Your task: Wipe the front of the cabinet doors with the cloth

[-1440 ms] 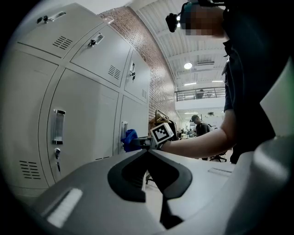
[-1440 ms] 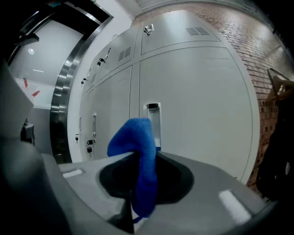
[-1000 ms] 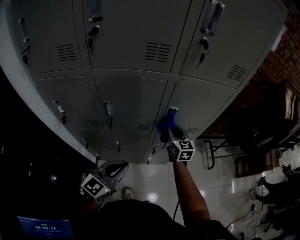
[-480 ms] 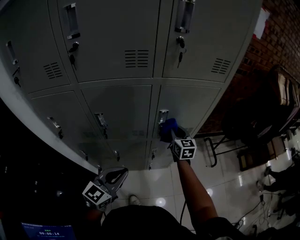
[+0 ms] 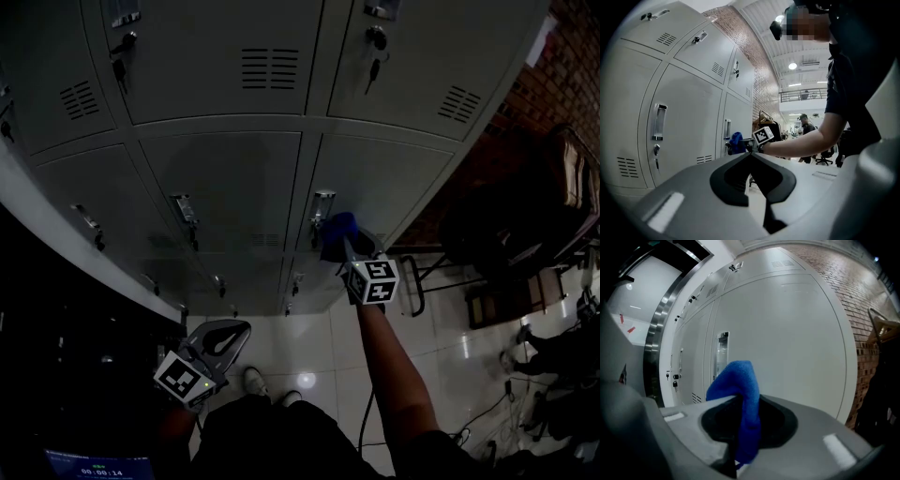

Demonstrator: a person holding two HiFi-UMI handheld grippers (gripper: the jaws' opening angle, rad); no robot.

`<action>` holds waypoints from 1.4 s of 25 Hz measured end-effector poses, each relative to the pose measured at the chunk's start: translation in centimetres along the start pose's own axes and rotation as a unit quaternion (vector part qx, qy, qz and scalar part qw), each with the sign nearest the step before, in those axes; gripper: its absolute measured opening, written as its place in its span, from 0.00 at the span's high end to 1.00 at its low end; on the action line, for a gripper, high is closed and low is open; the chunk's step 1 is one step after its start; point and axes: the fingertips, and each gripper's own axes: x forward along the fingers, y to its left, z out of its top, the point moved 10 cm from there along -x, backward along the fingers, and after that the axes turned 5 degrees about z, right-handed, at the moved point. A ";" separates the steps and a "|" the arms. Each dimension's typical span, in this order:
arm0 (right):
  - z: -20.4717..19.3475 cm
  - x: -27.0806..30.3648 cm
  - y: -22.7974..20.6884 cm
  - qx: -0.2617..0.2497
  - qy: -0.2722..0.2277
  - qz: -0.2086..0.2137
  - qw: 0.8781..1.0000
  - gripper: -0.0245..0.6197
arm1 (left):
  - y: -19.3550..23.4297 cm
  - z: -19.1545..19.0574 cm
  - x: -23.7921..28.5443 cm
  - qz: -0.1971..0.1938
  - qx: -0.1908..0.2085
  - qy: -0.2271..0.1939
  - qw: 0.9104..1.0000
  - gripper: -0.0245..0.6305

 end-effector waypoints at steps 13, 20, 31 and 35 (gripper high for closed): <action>-0.1 0.2 0.2 -0.029 -0.031 -0.018 0.999 0.85 | 1.9 -2.2 3.1 -0.037 0.005 -0.029 0.999 0.96; -1.1 -1.0 -2.0 -0.001 -0.051 -0.045 0.998 0.85 | 1.0 -2.6 5.0 -0.036 0.022 -0.037 0.998 0.96; -3.3 -3.7 -7.6 0.020 -0.075 -0.097 0.992 0.85 | -1.7 -4.6 7.5 -0.047 0.028 -0.040 0.998 0.96; -3.8 -4.3 -8.6 0.019 -0.079 -0.113 0.990 0.85 | -1.5 -5.3 7.6 -0.047 0.028 -0.038 0.998 0.96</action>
